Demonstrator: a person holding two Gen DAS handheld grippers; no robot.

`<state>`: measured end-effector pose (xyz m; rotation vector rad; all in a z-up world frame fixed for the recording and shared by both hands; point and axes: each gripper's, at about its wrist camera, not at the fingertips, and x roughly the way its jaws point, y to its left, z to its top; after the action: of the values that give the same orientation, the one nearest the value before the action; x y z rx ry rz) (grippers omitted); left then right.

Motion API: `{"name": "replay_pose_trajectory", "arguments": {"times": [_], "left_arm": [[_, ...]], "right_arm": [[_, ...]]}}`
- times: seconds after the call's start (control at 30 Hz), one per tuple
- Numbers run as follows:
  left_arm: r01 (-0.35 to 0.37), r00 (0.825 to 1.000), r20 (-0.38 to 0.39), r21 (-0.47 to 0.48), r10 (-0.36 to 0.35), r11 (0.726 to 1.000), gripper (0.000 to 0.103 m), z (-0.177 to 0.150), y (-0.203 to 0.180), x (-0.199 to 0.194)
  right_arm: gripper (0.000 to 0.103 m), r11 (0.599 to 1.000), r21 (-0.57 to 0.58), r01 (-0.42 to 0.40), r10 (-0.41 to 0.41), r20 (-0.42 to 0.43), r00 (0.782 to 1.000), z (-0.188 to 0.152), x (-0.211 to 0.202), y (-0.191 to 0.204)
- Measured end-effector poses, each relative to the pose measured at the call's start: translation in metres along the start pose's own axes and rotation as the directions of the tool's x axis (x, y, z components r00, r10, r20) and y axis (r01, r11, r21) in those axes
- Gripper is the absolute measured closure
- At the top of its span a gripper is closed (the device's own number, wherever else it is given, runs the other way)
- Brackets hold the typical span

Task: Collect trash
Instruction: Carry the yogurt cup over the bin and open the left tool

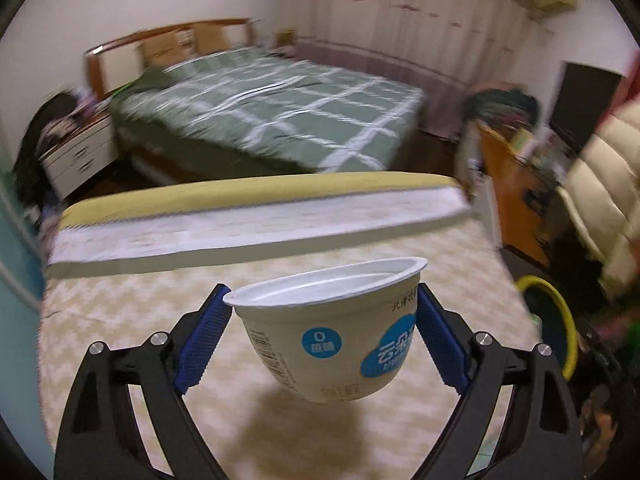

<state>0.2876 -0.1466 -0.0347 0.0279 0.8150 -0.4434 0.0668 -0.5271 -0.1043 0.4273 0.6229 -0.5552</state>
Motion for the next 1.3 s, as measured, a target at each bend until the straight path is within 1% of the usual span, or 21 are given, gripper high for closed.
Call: {"name": "replay_pose_trajectory", "arguments": {"times": [0.07,0.17,0.27,0.33,0.47,0.53,0.57,0.6,0.7,0.77,0.93,0.97,1.0,1.07,1.17,1.2,1.27,1.3], "left_arm": [[0.064,0.998,-0.004,0.038,-0.064,0.997,0.014,-0.001,-0.036,0.001],[0.162,0.987,-0.032,0.101,-0.160,0.982,0.014,-0.005,-0.097,0.009],[0.233,0.972,-0.072,0.145,-0.224,0.962,0.014,-0.010,-0.154,0.023],[0.269,0.962,-0.097,0.170,-0.255,0.948,0.014,-0.014,-0.189,0.033],[0.331,0.940,-0.160,0.218,-0.301,0.918,0.014,-0.025,-0.262,0.053],[0.342,0.936,-0.175,0.236,-0.306,0.910,0.014,-0.032,-0.287,0.061],[0.356,0.930,-0.188,0.242,-0.316,0.903,0.014,-0.034,-0.301,0.065],[0.362,0.927,-0.198,0.246,-0.319,0.899,0.014,-0.036,-0.307,0.069],[0.366,0.922,-0.232,0.266,-0.309,0.892,0.014,-0.042,-0.336,0.086],[0.358,0.923,-0.248,0.281,-0.293,0.890,0.014,-0.047,-0.356,0.098],[0.350,0.924,-0.266,0.301,-0.275,0.887,0.013,-0.053,-0.382,0.115],[0.347,0.925,-0.269,0.308,-0.269,0.886,0.007,-0.055,-0.386,0.119],[0.347,0.925,-0.272,0.311,-0.267,0.885,0.004,-0.055,-0.387,0.121],[0.339,0.927,-0.270,0.307,-0.260,0.889,0.005,-0.055,-0.387,0.123],[0.330,0.932,-0.247,0.285,-0.264,0.900,0.005,-0.053,-0.366,0.107],[0.323,0.937,-0.226,0.281,-0.265,0.904,0.005,-0.052,-0.355,0.096],[0.297,0.952,-0.162,0.286,-0.260,0.911,0.005,-0.051,-0.333,0.070],[0.274,0.962,-0.100,0.293,-0.255,0.916,0.005,-0.052,-0.313,0.046]], "right_arm": [[0.045,1.000,-0.016,-0.002,0.002,0.012,1.000,-0.001,-0.017,-0.011],[0.043,0.999,-0.039,0.010,-0.009,0.033,0.999,-0.004,-0.040,-0.027],[0.042,0.999,-0.030,0.019,-0.018,0.050,0.999,-0.008,-0.061,-0.044],[0.042,0.999,-0.013,0.030,-0.029,0.069,0.997,-0.011,-0.075,-0.059],[0.040,0.998,-0.006,0.063,-0.062,0.112,0.992,-0.011,-0.095,-0.078],[0.039,0.998,0.005,0.067,-0.067,0.131,0.989,-0.011,-0.103,-0.088],[0.039,0.998,0.014,0.067,-0.068,0.141,0.988,-0.011,-0.107,-0.094],[0.039,0.998,0.020,0.067,-0.069,0.148,0.987,-0.011,-0.109,-0.098],[0.039,0.997,0.041,0.068,-0.074,0.165,0.984,-0.010,-0.116,-0.111],[0.039,0.996,0.051,0.075,-0.083,0.169,0.982,-0.011,-0.119,-0.119],[0.039,0.993,0.084,0.083,-0.096,0.159,0.983,-0.012,-0.116,-0.135],[0.039,0.993,0.089,0.082,-0.095,0.155,0.983,-0.013,-0.115,-0.136],[0.039,0.993,0.091,0.081,-0.094,0.152,0.984,-0.013,-0.114,-0.136],[0.039,0.994,0.084,0.074,-0.086,0.148,0.985,-0.014,-0.113,-0.133],[0.039,0.996,0.065,0.059,-0.069,0.148,0.987,-0.015,-0.113,-0.124],[0.039,0.997,0.059,0.053,-0.061,0.148,0.987,-0.015,-0.112,-0.121],[0.038,0.999,0.041,0.032,-0.038,0.146,0.988,-0.016,-0.113,-0.112],[0.037,0.999,0.032,0.021,-0.026,0.145,0.989,-0.016,-0.113,-0.108]]}}
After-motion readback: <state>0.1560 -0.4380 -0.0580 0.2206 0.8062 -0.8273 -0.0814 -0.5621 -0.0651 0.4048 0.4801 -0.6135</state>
